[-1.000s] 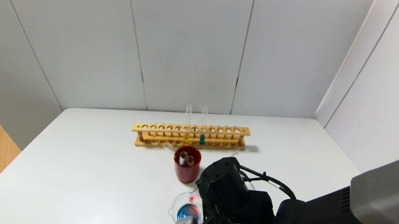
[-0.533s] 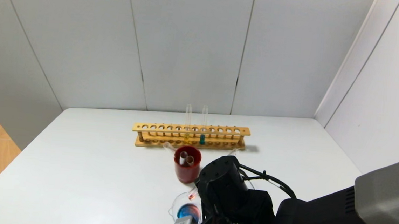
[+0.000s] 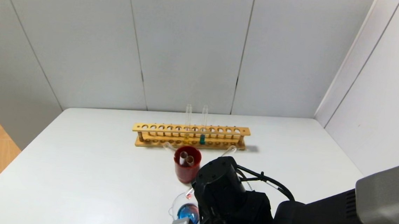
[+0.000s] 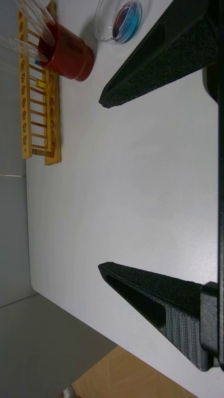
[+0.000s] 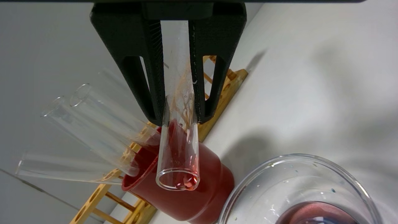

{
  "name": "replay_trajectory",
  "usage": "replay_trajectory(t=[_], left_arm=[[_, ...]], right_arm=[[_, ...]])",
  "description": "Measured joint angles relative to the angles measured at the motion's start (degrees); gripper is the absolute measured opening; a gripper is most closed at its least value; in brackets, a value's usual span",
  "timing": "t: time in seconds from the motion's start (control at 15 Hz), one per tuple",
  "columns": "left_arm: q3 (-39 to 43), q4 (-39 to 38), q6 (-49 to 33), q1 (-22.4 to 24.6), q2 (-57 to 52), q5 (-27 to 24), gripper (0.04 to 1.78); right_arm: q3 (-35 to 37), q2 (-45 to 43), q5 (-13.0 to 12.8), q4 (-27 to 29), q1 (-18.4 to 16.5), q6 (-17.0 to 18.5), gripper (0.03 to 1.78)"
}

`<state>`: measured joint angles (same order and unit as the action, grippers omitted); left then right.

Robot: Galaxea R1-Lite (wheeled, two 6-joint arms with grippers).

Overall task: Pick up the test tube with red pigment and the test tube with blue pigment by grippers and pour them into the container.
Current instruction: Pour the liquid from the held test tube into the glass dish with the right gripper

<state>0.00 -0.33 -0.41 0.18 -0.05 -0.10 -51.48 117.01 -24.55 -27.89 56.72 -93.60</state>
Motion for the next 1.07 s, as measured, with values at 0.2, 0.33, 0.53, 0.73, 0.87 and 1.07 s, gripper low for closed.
replay_trajectory(t=[0.2,0.33,0.53,0.73,0.87,1.07], left_arm=[[0.0,0.0,0.0,0.0,0.0,0.0,1.75],[0.0,0.0,0.0,0.0,0.0,0.0,1.75],[0.0,0.0,0.0,0.0,0.0,0.0,1.75],[0.0,0.0,0.0,0.0,0.0,0.0,1.75],[0.0,0.0,0.0,0.0,0.0,0.0,1.75],[0.0,0.0,0.0,0.0,0.0,0.0,1.75]], right_arm=[[-0.1,0.0,-0.1,0.0,0.0,-0.3,0.32],[-0.1,0.0,0.0,0.0,0.0,-0.7,0.32],[-0.1,0.0,-0.1,0.0,0.0,-1.2,0.32],[-0.1,0.0,-0.1,0.0,0.2,-2.1,0.32],[-0.1,-0.1,-1.0,0.0,0.3,-2.7,0.32],[0.1,-0.3,-1.4,0.0,0.3,-2.8,0.32]])
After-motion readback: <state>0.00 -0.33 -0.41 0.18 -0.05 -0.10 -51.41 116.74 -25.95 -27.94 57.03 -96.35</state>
